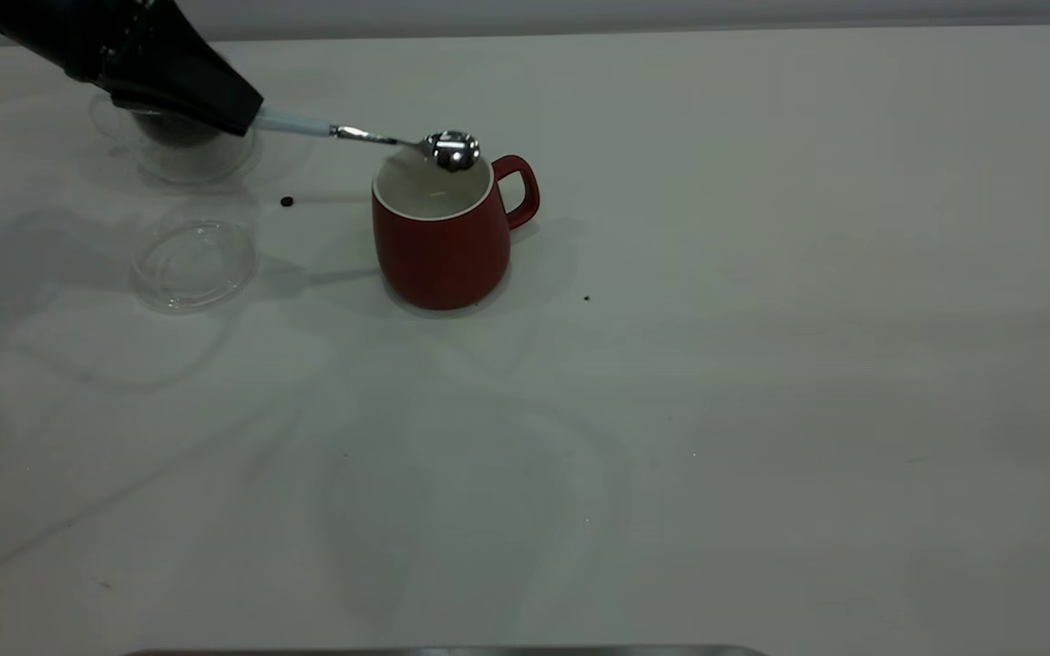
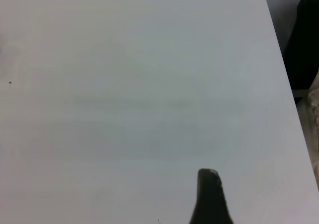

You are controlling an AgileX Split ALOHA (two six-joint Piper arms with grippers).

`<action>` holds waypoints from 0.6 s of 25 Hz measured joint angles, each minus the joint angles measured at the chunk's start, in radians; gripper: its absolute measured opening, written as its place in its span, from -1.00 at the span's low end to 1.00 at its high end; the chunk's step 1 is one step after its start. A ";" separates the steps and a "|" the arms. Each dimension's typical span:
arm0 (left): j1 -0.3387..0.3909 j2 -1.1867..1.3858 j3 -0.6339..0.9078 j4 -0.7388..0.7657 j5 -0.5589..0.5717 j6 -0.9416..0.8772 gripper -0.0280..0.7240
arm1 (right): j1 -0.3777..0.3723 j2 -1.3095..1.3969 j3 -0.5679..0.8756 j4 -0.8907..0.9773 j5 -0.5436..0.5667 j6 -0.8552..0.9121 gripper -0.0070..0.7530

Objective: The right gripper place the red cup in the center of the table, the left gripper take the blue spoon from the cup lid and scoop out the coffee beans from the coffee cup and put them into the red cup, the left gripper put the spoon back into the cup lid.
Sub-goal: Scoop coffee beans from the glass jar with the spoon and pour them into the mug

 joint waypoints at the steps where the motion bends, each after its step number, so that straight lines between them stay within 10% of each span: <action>1: 0.000 0.000 0.000 0.010 -0.005 0.015 -0.60 | 0.000 0.000 0.000 0.000 0.000 0.000 0.53; 15: 0.000 -0.013 0.000 0.022 -0.098 0.226 -0.60 | 0.000 0.000 0.000 0.000 0.000 0.000 0.53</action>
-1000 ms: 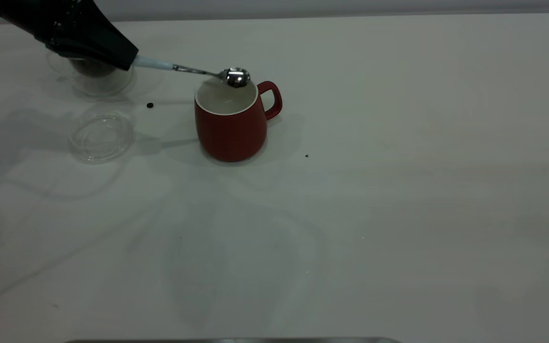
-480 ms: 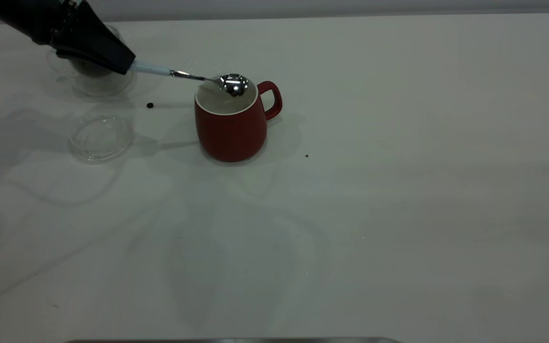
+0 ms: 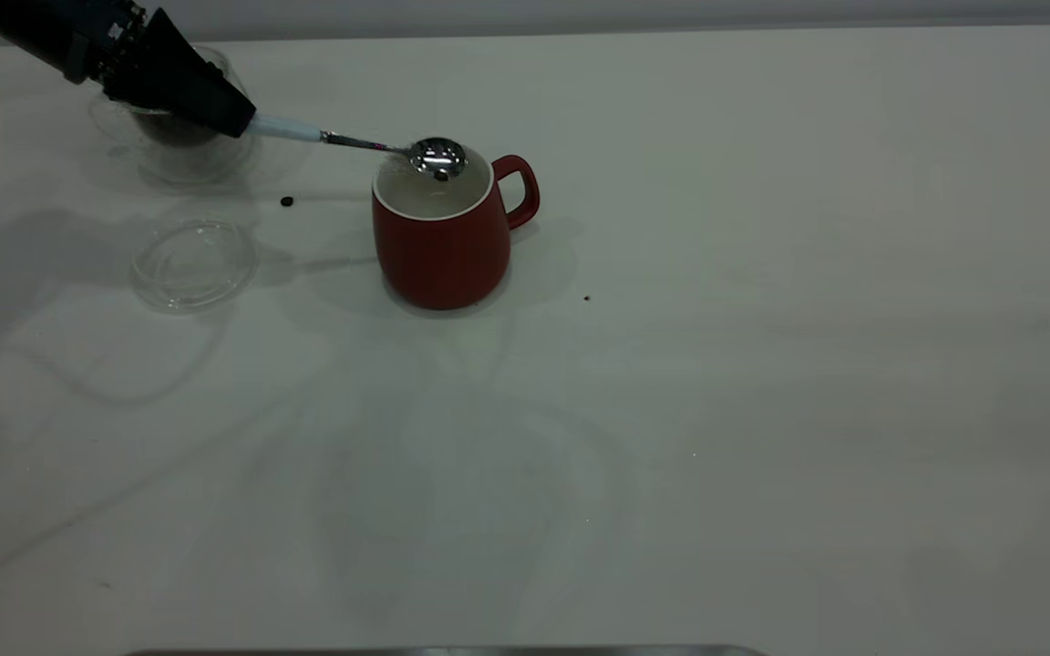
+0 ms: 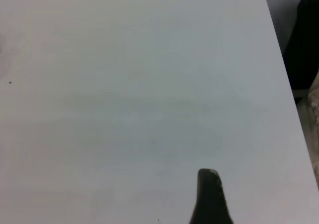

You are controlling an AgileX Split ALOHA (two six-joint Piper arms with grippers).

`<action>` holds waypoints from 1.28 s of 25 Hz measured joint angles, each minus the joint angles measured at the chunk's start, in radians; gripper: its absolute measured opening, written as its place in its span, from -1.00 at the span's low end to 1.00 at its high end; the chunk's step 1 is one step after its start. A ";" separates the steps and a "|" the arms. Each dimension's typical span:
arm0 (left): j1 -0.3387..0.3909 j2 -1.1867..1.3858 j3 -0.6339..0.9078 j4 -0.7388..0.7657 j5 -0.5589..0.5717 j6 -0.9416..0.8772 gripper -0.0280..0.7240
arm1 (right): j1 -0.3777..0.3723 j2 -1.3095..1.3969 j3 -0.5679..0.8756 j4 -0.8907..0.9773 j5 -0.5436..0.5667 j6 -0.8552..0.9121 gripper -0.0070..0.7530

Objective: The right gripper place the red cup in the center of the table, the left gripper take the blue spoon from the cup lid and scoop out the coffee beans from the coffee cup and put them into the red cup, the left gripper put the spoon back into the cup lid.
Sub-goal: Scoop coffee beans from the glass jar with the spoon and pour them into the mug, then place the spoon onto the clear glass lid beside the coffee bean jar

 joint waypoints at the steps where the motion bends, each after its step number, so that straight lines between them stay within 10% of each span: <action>1: 0.000 -0.008 0.000 -0.001 -0.012 0.015 -0.60 | 0.000 0.000 0.000 0.000 0.000 0.000 0.53; 32: 0.008 -0.198 -0.023 -0.046 0.102 -0.304 -0.60 | 0.000 0.000 0.000 0.000 0.000 0.000 0.53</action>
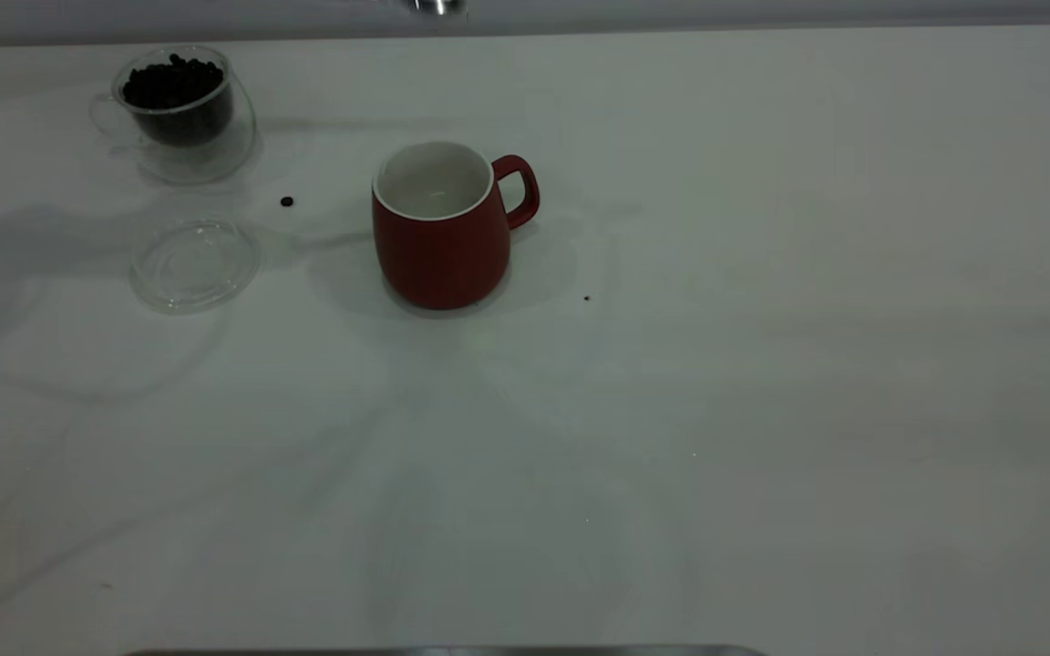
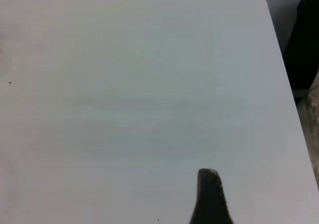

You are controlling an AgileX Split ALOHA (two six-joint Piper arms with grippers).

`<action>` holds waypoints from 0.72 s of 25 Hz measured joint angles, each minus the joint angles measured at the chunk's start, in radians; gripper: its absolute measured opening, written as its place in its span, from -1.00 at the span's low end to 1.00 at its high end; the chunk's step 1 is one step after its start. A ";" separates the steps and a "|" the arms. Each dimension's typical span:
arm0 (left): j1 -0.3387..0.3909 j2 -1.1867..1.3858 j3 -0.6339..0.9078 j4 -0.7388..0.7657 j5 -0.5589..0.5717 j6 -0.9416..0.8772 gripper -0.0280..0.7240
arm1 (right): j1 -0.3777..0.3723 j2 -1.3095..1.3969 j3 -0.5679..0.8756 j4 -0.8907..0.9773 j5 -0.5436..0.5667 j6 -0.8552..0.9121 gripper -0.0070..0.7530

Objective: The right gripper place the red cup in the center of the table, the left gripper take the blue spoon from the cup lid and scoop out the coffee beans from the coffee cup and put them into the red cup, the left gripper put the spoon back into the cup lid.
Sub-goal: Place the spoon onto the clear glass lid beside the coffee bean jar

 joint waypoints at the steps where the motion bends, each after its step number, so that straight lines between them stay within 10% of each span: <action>1: 0.001 -0.022 -0.002 0.001 0.000 -0.024 -0.60 | 0.000 0.000 0.000 0.000 0.000 0.000 0.53; 18: 0.002 -0.485 0.104 0.208 0.000 -0.349 -0.60 | 0.000 0.000 0.000 0.000 0.000 0.000 0.53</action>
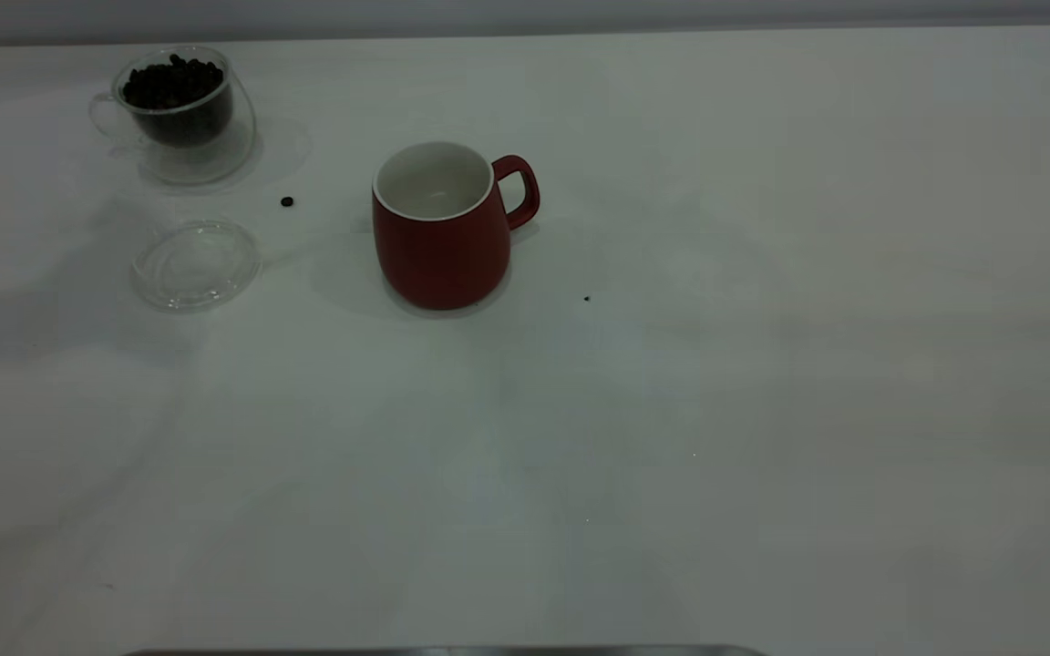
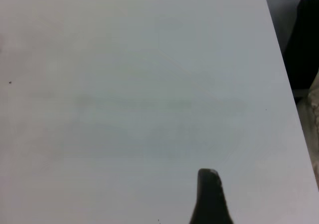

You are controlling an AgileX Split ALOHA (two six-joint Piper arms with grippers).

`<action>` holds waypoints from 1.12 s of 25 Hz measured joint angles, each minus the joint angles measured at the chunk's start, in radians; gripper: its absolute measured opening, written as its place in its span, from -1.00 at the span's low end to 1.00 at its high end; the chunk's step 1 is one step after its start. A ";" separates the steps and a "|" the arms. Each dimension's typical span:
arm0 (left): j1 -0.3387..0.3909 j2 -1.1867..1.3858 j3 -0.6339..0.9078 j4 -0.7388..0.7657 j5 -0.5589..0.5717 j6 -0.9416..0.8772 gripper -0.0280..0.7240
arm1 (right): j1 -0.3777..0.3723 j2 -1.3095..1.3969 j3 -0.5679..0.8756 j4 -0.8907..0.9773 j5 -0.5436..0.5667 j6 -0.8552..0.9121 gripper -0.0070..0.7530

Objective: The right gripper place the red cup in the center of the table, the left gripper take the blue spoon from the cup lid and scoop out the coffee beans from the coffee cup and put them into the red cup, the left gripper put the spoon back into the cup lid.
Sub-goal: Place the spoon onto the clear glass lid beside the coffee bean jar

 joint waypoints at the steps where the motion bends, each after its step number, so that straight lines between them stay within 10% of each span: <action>1: 0.000 -0.025 0.038 0.016 0.000 0.002 -0.60 | 0.000 0.000 0.000 0.000 0.000 0.000 0.53; 11: 0.022 -0.081 0.410 0.132 -0.183 0.023 -0.60 | 0.000 0.000 0.000 0.000 0.000 0.000 0.53; 21: 0.345 -0.023 0.593 -0.142 -0.316 0.161 -0.60 | 0.000 0.000 0.000 0.000 0.000 0.000 0.53; 28: 0.406 0.196 0.595 -0.271 -0.303 0.257 -0.60 | 0.000 0.000 0.000 0.000 0.000 0.000 0.53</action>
